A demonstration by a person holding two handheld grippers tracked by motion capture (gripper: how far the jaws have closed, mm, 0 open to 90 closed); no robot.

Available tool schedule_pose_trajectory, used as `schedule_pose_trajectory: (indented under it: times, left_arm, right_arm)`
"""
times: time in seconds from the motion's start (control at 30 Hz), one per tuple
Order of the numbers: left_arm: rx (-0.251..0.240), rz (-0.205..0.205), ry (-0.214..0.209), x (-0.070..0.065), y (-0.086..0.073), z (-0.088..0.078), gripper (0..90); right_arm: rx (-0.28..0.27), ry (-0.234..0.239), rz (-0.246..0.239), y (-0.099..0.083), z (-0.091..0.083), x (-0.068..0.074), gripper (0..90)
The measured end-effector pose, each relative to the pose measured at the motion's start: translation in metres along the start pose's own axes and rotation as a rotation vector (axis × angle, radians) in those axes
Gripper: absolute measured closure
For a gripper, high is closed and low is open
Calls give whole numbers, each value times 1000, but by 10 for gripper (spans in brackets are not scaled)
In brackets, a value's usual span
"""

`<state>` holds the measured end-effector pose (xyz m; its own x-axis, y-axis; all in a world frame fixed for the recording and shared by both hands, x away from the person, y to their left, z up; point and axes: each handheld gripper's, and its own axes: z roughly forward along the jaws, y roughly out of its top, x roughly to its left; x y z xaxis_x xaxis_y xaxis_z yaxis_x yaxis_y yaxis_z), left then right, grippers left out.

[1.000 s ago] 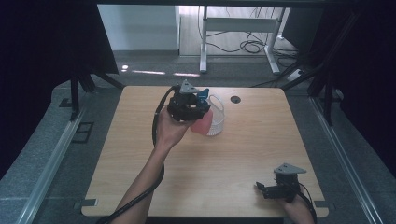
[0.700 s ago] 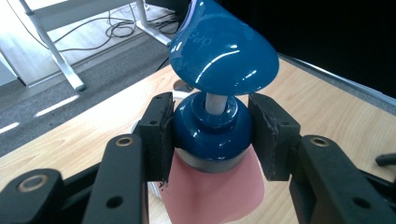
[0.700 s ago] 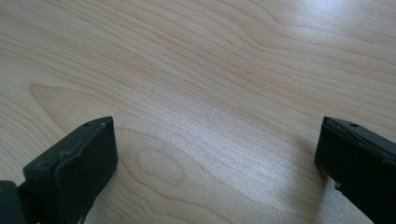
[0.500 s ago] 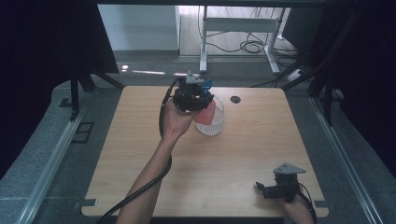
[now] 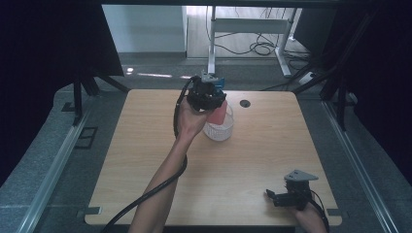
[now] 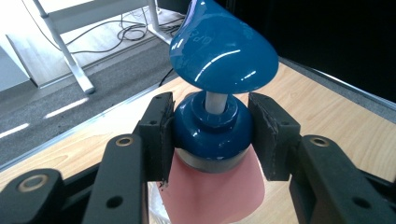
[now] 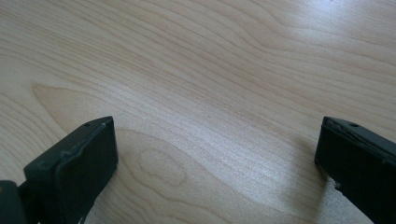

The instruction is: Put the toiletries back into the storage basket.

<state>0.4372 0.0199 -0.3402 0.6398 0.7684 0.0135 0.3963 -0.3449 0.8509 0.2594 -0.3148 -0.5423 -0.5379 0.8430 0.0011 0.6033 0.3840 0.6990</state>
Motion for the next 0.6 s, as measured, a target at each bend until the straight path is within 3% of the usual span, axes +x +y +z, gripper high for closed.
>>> schedule_pose_trajectory:
  times: [0.6]
  left_arm:
    - [12, 1, 48, 0, -11, 33, 531]
  right_arm:
    - [-3, 2, -4, 0, 0, 0, 0]
